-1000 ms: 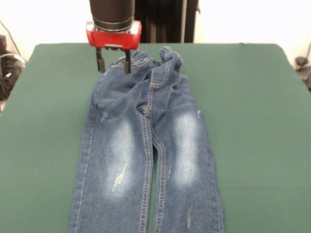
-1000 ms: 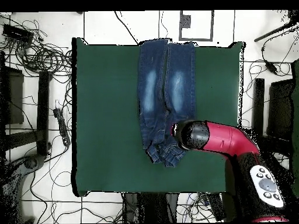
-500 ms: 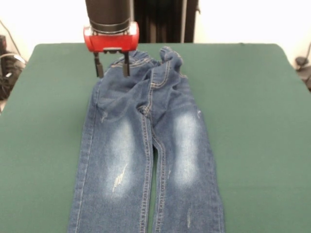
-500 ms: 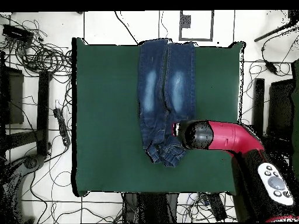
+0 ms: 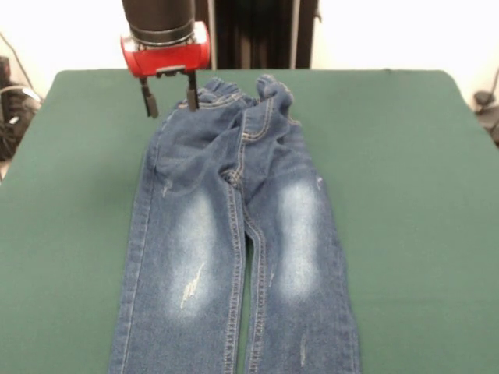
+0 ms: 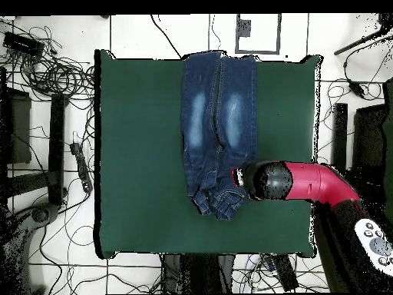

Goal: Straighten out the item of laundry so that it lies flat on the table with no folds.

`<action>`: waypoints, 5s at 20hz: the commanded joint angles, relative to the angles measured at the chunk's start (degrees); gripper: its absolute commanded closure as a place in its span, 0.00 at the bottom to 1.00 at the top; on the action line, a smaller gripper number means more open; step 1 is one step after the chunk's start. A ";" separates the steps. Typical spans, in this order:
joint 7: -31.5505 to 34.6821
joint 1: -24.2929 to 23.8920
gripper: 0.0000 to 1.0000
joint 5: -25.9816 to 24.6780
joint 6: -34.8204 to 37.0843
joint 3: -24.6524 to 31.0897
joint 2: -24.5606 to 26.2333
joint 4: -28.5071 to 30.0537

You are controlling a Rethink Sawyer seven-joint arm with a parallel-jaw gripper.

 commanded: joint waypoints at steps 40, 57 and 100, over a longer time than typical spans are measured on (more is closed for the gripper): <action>15.31 15.76 0.00 15.83 3.60 -18.66 -2.41 0.39; 16.46 16.55 0.00 23.99 -4.95 -19.57 3.79 7.12; 13.10 26.08 1.00 23.91 -7.09 -34.19 15.79 -0.68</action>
